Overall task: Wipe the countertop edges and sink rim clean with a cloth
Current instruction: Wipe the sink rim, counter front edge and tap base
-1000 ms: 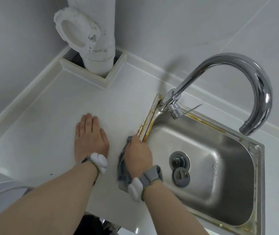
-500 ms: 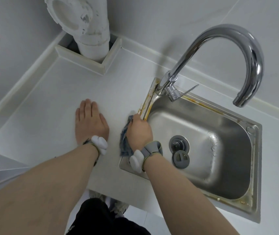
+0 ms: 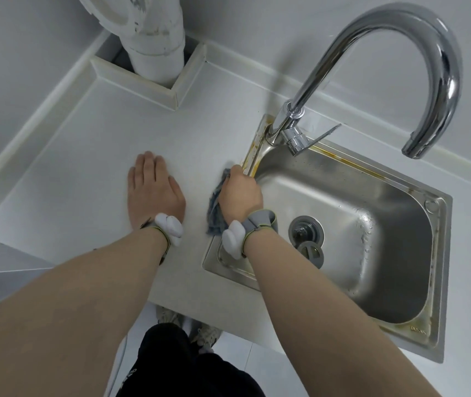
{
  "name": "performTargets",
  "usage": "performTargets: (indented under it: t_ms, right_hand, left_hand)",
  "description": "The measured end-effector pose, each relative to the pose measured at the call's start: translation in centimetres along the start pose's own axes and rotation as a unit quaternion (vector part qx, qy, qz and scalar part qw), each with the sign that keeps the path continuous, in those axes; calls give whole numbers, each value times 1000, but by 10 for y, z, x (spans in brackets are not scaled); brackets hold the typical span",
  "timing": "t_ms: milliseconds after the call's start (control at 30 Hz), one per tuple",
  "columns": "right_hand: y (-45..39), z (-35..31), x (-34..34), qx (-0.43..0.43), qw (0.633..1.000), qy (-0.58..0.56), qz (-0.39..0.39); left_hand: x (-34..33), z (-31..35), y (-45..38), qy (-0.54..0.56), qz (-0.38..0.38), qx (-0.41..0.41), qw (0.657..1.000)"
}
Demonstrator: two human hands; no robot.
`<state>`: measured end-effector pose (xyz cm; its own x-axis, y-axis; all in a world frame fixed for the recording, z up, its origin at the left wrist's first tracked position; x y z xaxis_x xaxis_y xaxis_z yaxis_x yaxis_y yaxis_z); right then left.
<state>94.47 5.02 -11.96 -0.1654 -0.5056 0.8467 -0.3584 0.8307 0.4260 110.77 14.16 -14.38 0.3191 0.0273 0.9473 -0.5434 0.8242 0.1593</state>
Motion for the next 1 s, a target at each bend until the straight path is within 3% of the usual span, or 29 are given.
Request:
performTargets:
  t_ms: [167,433,567,733,867,1000]
  right_hand:
    - [9,-1,2,-27,1000,7,-10]
    - [13,-21,-13,22,981,154,-118]
    - [0,-23,14,-30,984,174,4]
    - [-50,-12,31,-66,973,186,-121]
    - [-95,-27,48,-79,975,138,-155]
    - [-123,-39,57,-49,958,243,-146]
  left_hand:
    - [-1,0,1,1,-5,0,1000]
    - [2,1,1,11,0,4,1000]
    - [1,0,0,4,-6,3,1000]
    - [2,3,0,-7,-9,5,1000]
    - [0,1,0,-8,-10,8,1000]
    - [-2,0,0,-18,-21,9,1000]
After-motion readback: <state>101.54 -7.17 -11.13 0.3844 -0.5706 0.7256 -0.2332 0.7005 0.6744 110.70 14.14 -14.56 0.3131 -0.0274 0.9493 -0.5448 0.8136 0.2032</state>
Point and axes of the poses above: each hand's wrist, its own y-axis away from the middle knuckle, its own x-axis out of the back of the hand, z = x × y, the point moved 9 cm from there along -y, towards the middle knuckle, and after that the axes turned 15 degrees about -z, right-handed, at the moved point
